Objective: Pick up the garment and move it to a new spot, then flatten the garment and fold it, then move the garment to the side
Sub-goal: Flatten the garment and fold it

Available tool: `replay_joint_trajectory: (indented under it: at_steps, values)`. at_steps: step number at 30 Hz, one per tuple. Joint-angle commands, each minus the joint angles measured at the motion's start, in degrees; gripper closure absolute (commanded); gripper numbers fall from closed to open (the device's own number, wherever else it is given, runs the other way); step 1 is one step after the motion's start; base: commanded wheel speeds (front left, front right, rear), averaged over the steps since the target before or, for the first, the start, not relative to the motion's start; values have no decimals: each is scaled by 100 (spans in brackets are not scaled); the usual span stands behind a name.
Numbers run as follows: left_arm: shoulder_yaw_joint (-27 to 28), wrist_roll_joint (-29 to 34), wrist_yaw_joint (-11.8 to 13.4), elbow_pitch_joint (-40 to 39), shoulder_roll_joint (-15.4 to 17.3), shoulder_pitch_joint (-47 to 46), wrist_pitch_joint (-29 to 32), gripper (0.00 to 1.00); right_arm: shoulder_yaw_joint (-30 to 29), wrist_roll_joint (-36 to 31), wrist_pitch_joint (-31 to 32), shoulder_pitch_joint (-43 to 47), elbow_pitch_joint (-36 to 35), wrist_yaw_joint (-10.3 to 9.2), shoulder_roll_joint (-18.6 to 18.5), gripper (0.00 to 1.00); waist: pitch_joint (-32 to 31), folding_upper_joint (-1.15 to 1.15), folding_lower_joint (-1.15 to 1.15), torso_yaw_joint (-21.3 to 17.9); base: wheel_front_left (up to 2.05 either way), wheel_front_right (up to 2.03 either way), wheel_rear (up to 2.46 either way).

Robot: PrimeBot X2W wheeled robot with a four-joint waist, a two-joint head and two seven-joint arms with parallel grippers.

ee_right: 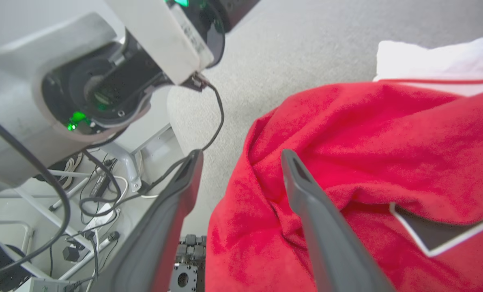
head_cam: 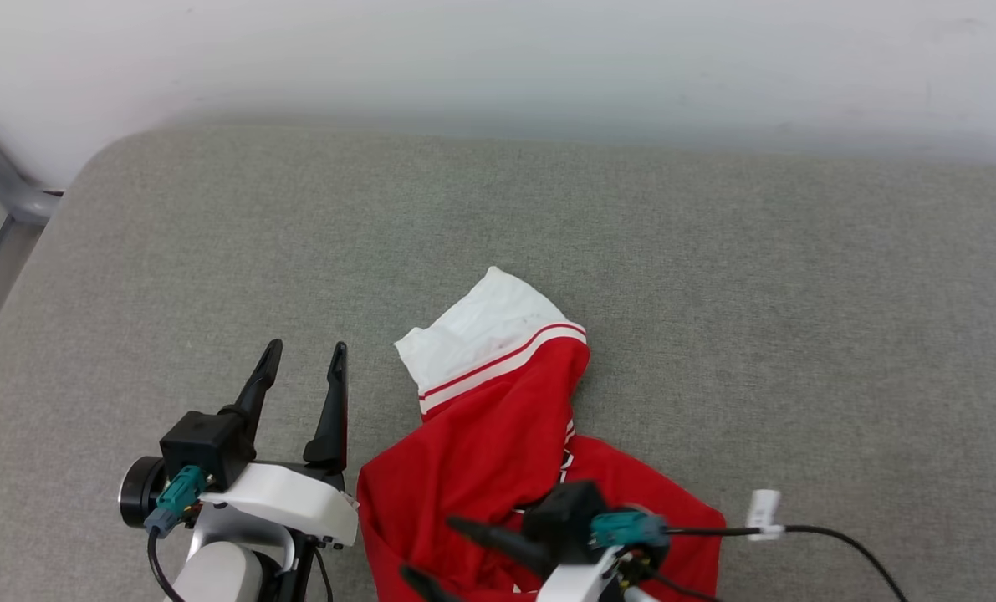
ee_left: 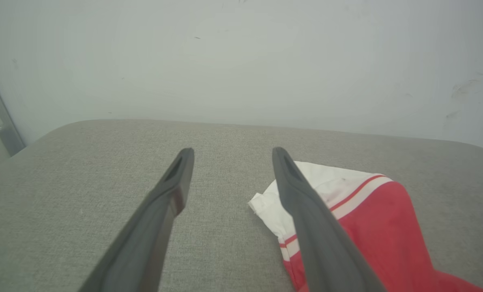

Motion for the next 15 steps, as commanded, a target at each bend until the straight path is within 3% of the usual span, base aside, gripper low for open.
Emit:
replay_joint_trajectory:
  at_steps: [1, 7, 15]
  values:
    - [27, 39, -22, 21, -9, 32, -14, 0, -98, -17, -280, -75, -131, -4, -14, 0, -31, 0, 0, -29, 0, 0, 0]
    - [87, 106, 6, 39, -6, 99, -14, 0, -773, -181, -1123, 206, -588, -4, -9, 0, -181, 0, 0, -151, 0, 0, 0]
    - [103, 161, 84, -13, -9, 180, -14, 0, -2718, -645, -1081, 667, -540, -4, 19, 0, -345, 0, 0, -258, 0, 0, 0]
